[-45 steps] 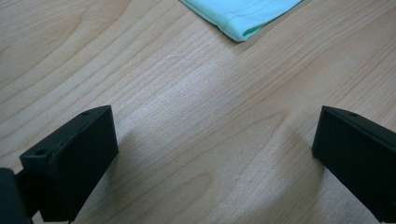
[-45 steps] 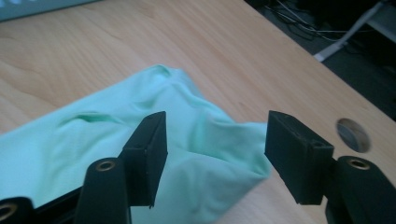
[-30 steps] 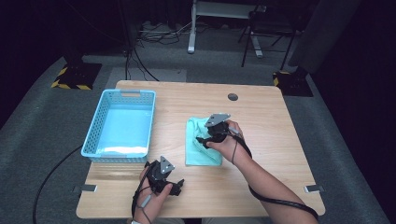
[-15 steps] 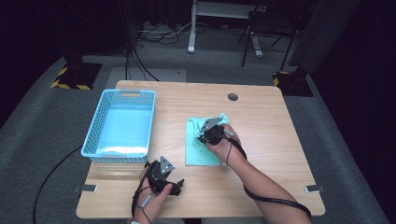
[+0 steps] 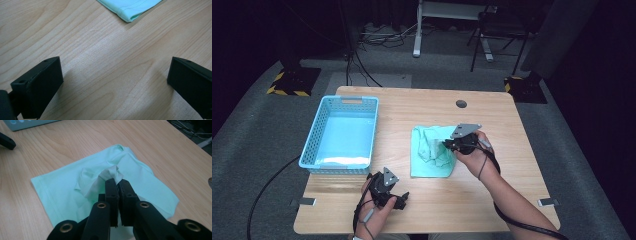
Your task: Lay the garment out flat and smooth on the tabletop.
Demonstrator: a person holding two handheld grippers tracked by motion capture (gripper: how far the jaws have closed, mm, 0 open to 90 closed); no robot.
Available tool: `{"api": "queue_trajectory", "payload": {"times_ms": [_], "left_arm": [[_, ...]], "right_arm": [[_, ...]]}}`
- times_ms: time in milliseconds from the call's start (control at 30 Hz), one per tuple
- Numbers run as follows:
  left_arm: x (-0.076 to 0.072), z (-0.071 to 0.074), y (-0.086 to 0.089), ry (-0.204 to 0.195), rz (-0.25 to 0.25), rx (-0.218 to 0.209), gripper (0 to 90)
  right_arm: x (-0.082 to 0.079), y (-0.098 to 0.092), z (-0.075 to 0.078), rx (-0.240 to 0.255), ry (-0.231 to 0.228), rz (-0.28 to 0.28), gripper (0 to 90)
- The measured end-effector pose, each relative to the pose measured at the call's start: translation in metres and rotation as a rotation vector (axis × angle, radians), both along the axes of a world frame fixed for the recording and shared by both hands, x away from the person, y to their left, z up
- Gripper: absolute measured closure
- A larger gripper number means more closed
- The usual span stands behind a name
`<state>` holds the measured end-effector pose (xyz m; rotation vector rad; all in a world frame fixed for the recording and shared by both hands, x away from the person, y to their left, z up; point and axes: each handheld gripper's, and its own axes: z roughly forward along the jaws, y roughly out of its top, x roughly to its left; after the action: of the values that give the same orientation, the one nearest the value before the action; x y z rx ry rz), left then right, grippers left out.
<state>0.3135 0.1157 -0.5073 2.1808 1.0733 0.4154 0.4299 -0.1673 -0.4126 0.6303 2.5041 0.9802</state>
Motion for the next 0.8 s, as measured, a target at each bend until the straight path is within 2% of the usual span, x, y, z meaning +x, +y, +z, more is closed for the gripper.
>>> {"api": "queue_trajectory", "payload": {"times_ms": [267, 367, 433, 467, 500, 533, 600, 700, 800], "left_arm": [[0.0, 0.0, 0.0, 0.001, -0.001, 0.002, 0.0], [0.0, 0.0, 0.0, 0.001, 0.0, 0.002, 0.0], [0.0, 0.0, 0.0, 0.001, 0.0, 0.002, 0.0], [0.0, 0.0, 0.0, 0.0, 0.002, 0.0, 0.0], [0.0, 0.0, 0.0, 0.0, 0.003, -0.001, 0.0], [0.0, 0.0, 0.0, 0.0, 0.004, -0.002, 0.0], [0.0, 0.0, 0.0, 0.0, 0.003, 0.0, 0.0], [0.0, 0.0, 0.0, 0.001, 0.004, 0.0, 0.0], [0.0, 0.0, 0.0, 0.001, 0.005, 0.002, 0.0]], "right_arm": [[-0.02, -0.036, 0.001, 0.021, 0.007, -0.043, 86.8], [-0.027, -0.053, -0.003, 0.016, 0.026, -0.072, 84.2], [-0.032, -0.066, -0.007, 0.008, 0.055, -0.097, 79.7], [-0.034, -0.072, -0.009, 0.011, 0.068, -0.114, 74.3], [-0.036, -0.078, -0.012, 0.009, 0.094, -0.137, 61.8], [-0.038, -0.082, -0.014, 0.0, 0.122, -0.155, 53.8], [-0.042, -0.086, -0.014, 0.04, 0.098, -0.179, 40.4], [-0.044, -0.079, -0.009, 0.068, 0.06, -0.159, 36.4], [-0.038, -0.061, -0.009, 0.076, 0.056, -0.122, 34.5]]}}
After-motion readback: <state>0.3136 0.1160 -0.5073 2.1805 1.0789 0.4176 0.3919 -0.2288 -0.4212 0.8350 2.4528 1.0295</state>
